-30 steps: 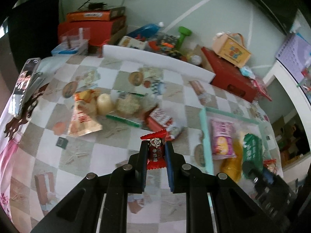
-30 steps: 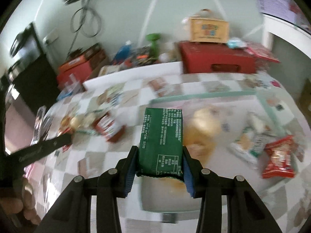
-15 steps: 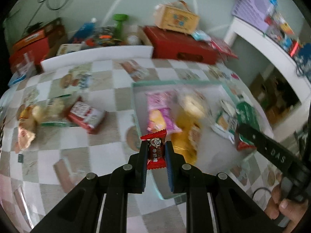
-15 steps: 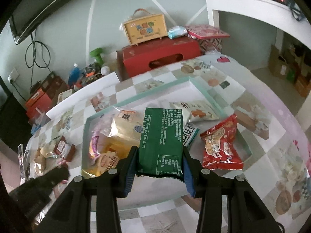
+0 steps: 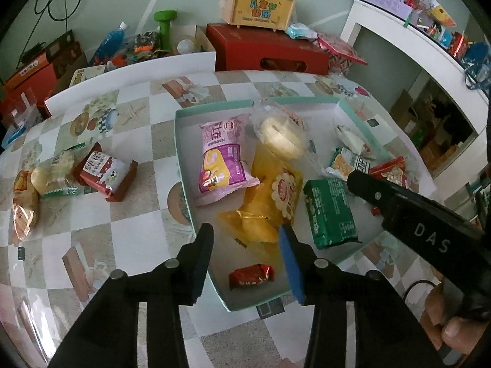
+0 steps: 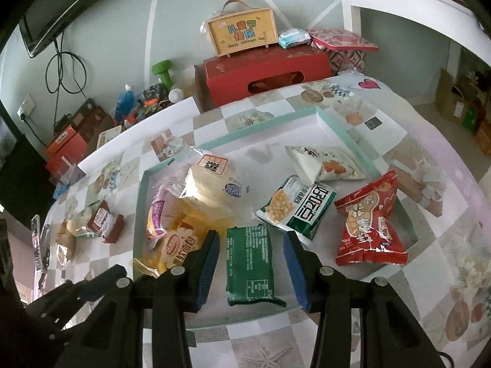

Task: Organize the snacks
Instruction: 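Carry both packets over the tray and open both grippers to drop them, then move both grippers back to the snack pile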

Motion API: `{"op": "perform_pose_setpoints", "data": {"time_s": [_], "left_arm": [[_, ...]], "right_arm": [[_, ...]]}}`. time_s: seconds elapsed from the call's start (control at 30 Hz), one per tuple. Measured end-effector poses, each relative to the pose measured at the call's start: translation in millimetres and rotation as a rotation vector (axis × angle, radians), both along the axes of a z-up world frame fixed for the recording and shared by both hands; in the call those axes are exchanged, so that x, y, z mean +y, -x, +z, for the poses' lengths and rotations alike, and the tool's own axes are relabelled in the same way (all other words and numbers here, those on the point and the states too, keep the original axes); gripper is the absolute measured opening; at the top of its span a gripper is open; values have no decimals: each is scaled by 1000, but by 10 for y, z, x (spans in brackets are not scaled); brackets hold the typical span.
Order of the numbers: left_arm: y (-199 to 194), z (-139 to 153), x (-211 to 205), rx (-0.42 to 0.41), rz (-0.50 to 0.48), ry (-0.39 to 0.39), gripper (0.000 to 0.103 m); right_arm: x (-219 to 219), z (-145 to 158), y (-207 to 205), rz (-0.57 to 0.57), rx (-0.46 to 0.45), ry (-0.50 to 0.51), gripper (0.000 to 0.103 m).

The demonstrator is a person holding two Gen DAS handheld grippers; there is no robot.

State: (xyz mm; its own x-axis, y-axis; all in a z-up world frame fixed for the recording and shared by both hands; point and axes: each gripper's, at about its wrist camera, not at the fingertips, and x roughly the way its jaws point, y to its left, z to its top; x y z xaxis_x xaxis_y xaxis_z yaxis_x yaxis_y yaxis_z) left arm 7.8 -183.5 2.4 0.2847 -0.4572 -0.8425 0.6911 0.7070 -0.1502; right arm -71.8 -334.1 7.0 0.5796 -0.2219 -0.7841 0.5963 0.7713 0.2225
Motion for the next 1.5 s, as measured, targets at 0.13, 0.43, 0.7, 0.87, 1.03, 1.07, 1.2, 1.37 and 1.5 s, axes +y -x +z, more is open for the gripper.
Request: {"op": "perform_pose_setpoints", "data": {"time_s": [0.13, 0.43, 0.7, 0.87, 1.03, 1.07, 1.2, 1.37, 1.5], "left_arm": [[-45, 31, 47, -19, 23, -2, 71], [-395, 53, 474, -17, 211, 12, 81], [-735, 19, 1037, 3, 414, 28, 88], [-875, 26, 1401, -18, 535, 31, 94], [-968, 26, 1692, -32, 634, 43, 95], [-981, 24, 1737, -31, 648, 49, 96], [-999, 37, 1833, -42, 677, 58, 103], [-1005, 56, 1842, -50, 664, 63, 103], [-1019, 59, 1851, -50, 657, 66, 103]], "right_arm": [[29, -29, -35, 9, 20, 2, 61], [178, -75, -160, 64, 52, 21, 81], [422, -96, -303, 155, 52, 59, 102], [559, -93, -357, 197, 41, 90, 103], [672, -66, -388, 224, 11, 129, 103], [687, -57, -394, 228, 1, 130, 103], [743, -40, -418, 243, -30, 125, 103], [805, -51, -458, 270, -29, 126, 103], [858, -32, -471, 288, -38, 137, 103]]}}
